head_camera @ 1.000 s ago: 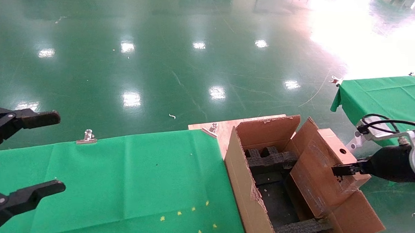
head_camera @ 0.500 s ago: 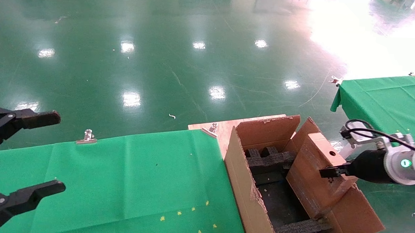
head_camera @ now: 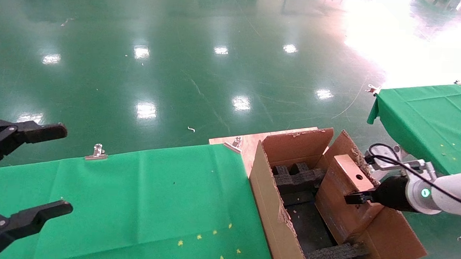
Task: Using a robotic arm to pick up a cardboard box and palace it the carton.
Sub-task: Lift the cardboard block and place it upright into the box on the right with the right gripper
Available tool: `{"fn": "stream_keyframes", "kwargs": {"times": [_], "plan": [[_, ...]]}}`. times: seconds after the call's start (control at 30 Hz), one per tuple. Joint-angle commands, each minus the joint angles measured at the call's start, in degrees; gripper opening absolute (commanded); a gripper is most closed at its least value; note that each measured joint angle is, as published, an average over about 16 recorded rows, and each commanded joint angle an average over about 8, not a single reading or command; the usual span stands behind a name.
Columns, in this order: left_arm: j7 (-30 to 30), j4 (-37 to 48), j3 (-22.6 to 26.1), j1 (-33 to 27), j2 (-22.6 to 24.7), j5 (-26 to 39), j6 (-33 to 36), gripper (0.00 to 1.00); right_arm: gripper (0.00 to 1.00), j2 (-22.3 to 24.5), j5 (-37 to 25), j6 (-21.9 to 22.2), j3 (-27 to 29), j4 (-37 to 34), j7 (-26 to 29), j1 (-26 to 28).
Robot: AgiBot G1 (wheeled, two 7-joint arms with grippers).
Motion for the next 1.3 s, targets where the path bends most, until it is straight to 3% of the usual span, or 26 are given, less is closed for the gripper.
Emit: {"fn": "stream_keyframes", "kwargs": {"times": [0.03,0.6,1.23,1.3], "plan": [[0.0,0.0,0.0,0.0,0.0,0.0,0.0,1.00,0.00,-0.3,-0.9,1.1,-0.4,-0.1,1.1,-0.9],[0.0,0.0,0.0,0.0,0.0,0.0,0.0,1.00,0.00,-3.4,-4.2,4.6,-2.5,-2.0,7.6,-6.7],[0.0,0.0,0.0,0.0,0.0,0.0,0.0,1.00,0.00,-8.4,-0.1,5.7,-4.1,-9.5,4.5,-10.2],[0.0,0.0,0.0,0.0,0.0,0.0,0.0,1.00,0.08,-8.7,0.4,5.8,-4.2,-10.1,3.9,-10.4]]}}
